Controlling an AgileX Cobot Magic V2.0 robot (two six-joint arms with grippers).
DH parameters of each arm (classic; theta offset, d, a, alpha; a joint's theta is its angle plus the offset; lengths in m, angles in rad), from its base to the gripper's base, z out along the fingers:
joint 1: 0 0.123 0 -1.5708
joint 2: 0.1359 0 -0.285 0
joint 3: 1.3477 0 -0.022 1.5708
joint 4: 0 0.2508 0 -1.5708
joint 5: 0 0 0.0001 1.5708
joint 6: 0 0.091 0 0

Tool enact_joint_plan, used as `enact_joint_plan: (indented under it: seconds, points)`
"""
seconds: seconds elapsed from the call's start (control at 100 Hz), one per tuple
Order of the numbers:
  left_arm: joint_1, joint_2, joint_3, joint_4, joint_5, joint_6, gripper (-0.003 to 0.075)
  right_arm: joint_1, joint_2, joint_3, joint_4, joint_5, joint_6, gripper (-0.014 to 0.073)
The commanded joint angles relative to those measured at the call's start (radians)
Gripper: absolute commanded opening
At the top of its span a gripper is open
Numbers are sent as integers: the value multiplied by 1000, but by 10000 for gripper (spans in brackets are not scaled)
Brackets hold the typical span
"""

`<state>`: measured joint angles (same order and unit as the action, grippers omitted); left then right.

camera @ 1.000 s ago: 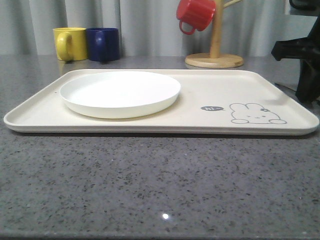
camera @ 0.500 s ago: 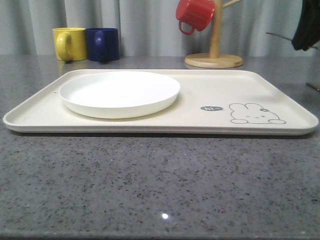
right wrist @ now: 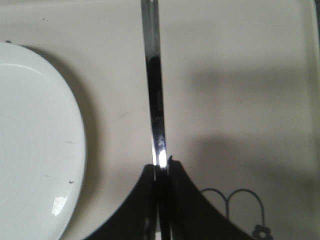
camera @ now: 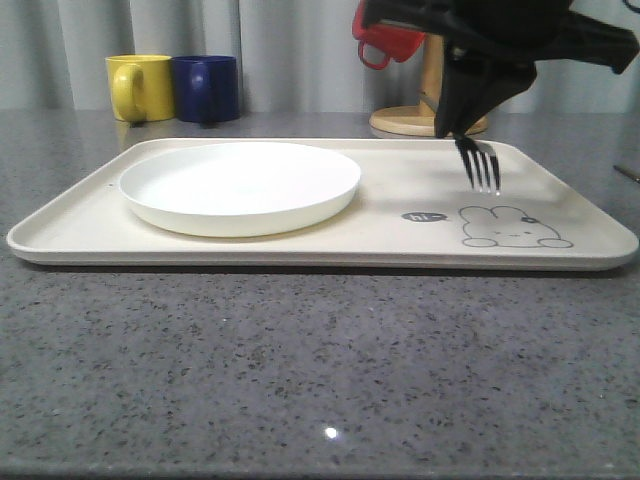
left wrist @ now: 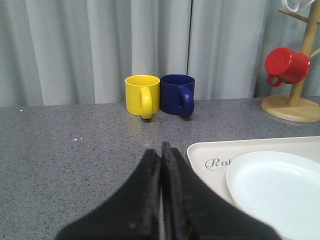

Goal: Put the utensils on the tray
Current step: 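Carry the fork with the right gripper and lay it beside the plate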

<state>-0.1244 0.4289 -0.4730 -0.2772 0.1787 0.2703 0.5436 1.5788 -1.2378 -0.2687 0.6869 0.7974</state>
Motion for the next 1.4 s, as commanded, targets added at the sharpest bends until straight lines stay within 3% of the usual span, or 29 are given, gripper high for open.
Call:
enact_joint_plan:
  seconds: [0.0, 0.6, 1.06, 1.39]
  points:
    - [0, 4, -28, -7, -84, -3, -18, 19, -11, -32, -96, -69, 99, -5]
    - [0, 4, -28, -7, -84, -3, -18, 32, 88, -32, -100, -131, 137, 3]
    - [0, 4, -28, -7, -84, -3, -18, 32, 88, -32, -100, -131, 137, 285]
    - [0, 4, -28, -7, -84, -3, -18, 7, -33, -32, -129, -69, 81, 295]
